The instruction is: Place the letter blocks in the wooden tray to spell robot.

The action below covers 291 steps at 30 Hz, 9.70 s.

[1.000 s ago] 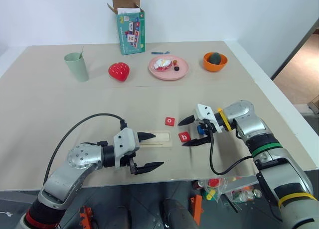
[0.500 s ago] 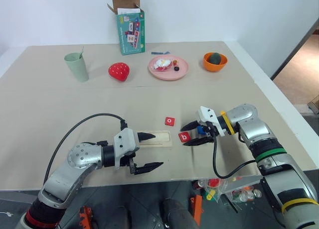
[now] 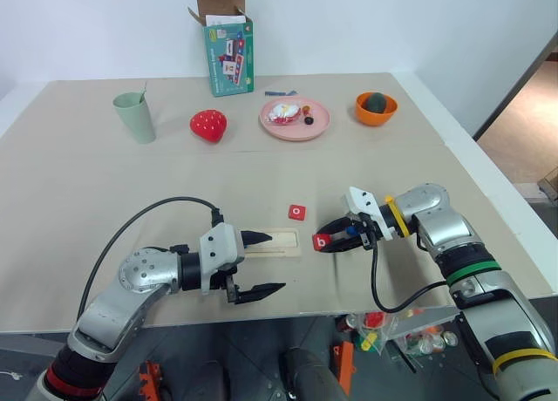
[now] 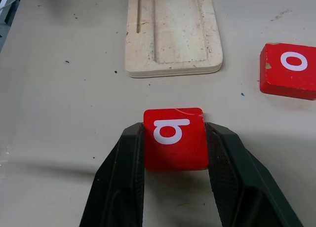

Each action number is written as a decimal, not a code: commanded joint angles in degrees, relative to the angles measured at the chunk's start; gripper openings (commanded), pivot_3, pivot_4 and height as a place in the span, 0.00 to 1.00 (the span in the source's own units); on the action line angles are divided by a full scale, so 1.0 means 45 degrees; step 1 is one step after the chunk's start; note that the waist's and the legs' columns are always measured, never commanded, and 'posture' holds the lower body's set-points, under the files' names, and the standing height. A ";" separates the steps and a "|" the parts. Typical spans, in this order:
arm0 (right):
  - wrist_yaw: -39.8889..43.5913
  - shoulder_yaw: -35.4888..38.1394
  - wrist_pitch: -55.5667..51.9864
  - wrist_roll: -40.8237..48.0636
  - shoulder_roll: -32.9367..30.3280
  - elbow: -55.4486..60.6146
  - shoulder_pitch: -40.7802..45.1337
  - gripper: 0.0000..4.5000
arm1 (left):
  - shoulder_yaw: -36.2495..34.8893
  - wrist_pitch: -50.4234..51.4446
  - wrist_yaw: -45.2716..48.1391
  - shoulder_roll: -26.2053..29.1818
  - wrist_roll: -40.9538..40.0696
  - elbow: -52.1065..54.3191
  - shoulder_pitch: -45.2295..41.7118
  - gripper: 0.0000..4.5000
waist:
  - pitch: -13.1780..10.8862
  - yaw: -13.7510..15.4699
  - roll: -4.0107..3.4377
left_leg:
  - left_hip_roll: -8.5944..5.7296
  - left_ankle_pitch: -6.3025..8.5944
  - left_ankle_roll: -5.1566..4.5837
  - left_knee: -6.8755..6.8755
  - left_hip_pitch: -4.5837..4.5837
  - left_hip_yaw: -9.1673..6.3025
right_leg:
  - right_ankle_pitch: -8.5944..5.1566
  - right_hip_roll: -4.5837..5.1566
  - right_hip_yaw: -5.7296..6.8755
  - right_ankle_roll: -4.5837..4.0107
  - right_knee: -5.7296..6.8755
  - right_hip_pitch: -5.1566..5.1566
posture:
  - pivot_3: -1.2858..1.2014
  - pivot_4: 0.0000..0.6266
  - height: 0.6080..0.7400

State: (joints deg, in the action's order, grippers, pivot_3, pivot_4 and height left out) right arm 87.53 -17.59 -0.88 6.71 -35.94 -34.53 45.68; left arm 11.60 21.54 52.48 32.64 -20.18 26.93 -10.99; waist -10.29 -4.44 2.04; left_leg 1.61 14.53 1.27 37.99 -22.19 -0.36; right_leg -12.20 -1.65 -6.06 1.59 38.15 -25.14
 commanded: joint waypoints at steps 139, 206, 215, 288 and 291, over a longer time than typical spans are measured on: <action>-0.2501 -0.0316 -0.5745 0.0592 0.1400 0.6606 -0.0318 0.26 | -0.3535 -0.1562 0.0543 0.1514 -0.1191 -0.0776 0.2429 1.00 | -0.0019 -0.0143 -0.0031 | 0.0027 0.0009 0.0010 -0.0018 -0.0040 -0.0057 | -0.0022 -0.0016 0.0069 -0.0020 -0.0002 -0.0027 | 0.52 0.24 1.00; -0.2243 -0.1324 -0.2276 -0.1242 0.2935 0.1898 0.1593 0.26 | -0.3258 -0.1630 0.0081 0.1478 -0.1013 -0.0377 0.2686 1.00 | -0.0019 -0.0120 -0.0031 | 0.0026 0.0001 0.0020 0.0003 -0.0043 -0.0050 | -0.0004 -0.0016 0.0065 -0.0028 0.0002 -0.0029 | 0.52 0.24 1.00; -0.2113 -0.1379 -0.2021 -0.1383 0.3097 0.1422 0.1782 0.26 | -0.3242 -0.1609 0.0013 0.1474 -0.0987 -0.0327 0.2736 1.00 | -0.0019 -0.0119 -0.0031 | 0.0026 0.0001 0.0020 0.0003 -0.0043 -0.0050 | -0.0003 -0.0015 0.0065 -0.0030 0.0002 -0.0028 | 0.52 0.24 1.00; -0.5077 -0.0047 -0.5481 0.0209 0.2472 0.4898 -0.0996 0.01 | -0.3184 -0.1387 0.0135 0.1484 -0.0970 -0.0484 0.2129 1.00 | -0.0020 -0.0087 -0.0032 | 0.0023 0.0001 0.0020 0.0002 -0.0048 -0.0055 | -0.0010 -0.0019 0.0067 -0.0027 0.0003 -0.0030 | 0.52 0.24 1.00; -0.5038 -0.0052 -0.5442 0.0198 0.2404 0.4902 -0.1007 0.01 | -0.3155 -0.1412 0.0111 0.1473 -0.0946 -0.0484 0.2131 1.00 | -0.0020 -0.0087 -0.0032 | 0.0024 0.0001 0.0020 0.0001 -0.0048 -0.0058 | -0.0010 -0.0019 0.0069 -0.0027 0.0003 -0.0030 | 0.52 0.24 1.00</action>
State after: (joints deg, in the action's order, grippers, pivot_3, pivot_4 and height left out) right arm 64.27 -18.04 -26.21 7.45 -24.70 -13.59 41.01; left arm -2.21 15.58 53.01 39.12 -24.15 23.56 -0.82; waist -10.38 -4.83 1.89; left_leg 1.71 14.54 1.36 38.00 -22.41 -0.61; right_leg -12.25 -1.74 -5.75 1.46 38.16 -25.28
